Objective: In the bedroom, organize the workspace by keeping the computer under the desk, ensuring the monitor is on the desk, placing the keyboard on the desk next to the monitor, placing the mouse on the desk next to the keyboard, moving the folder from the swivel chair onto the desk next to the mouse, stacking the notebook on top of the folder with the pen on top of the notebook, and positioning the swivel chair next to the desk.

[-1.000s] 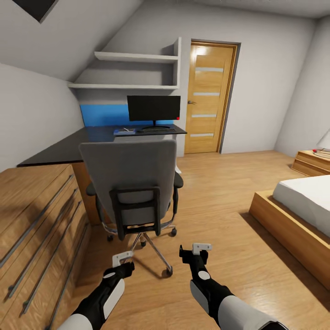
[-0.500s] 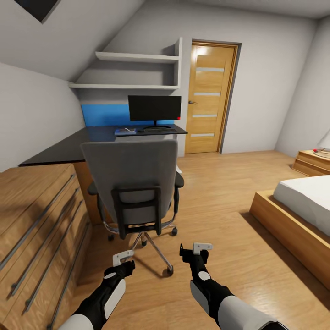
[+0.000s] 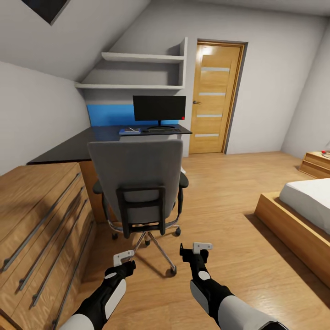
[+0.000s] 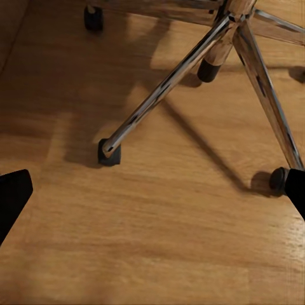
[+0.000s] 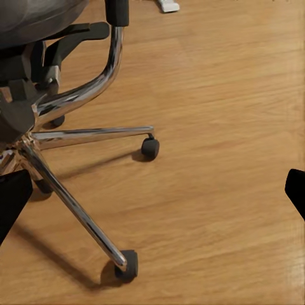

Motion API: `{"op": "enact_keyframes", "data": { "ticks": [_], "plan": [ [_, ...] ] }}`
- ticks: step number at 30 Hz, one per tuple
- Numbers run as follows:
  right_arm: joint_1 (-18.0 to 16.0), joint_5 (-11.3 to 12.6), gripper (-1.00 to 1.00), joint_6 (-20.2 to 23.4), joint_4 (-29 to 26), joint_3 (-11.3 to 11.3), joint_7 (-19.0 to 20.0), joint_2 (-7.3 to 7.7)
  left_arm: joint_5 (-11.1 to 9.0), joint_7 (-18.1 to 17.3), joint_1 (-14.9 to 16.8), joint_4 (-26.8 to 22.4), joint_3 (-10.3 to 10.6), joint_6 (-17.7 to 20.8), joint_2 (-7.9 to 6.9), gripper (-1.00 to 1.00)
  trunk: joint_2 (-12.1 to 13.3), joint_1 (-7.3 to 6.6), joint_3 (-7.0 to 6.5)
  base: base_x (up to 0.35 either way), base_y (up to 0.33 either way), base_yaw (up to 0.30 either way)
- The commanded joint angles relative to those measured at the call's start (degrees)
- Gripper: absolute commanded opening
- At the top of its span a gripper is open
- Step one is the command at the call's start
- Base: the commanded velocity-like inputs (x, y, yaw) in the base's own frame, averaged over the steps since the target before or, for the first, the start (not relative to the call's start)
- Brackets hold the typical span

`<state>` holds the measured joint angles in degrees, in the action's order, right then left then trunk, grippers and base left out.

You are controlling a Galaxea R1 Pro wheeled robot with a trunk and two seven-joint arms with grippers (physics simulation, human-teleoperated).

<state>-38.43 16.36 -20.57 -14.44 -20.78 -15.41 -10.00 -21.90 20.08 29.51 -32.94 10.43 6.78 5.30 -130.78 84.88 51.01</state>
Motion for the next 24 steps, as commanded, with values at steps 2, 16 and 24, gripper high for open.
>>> {"op": "enact_keyframes", "data": {
  "ticks": [2, 16, 24],
  "plan": [
    [-0.1, 0.5, 1.00, -0.2, 0.1, -0.5, -0.3, 0.00, -0.4, 0.5, 0.0, -0.1, 0.4, 0.2, -0.08, 1.00, 0.0, -0.01, 0.06, 0.000, 0.000, 0.005],
    [-0.1, 0.5, 1.00, -0.3, 0.1, -0.4, -0.3, 0.00, -0.5, 1.0, 0.0, -0.2, -0.2, 0.2, -0.51, 1.00, 0.0, -0.01, 0.06, 0.000, 0.000, 0.008],
    [-0.1, 0.5, 1.00, -0.3, 0.1, -0.4, -0.4, 0.00, -0.5, 1.1, 0.0, -0.4, -0.4, 0.2, -0.59, 1.00, 0.0, -0.01, 0.06, 0.000, 0.000, 0.196]
  ]
}}
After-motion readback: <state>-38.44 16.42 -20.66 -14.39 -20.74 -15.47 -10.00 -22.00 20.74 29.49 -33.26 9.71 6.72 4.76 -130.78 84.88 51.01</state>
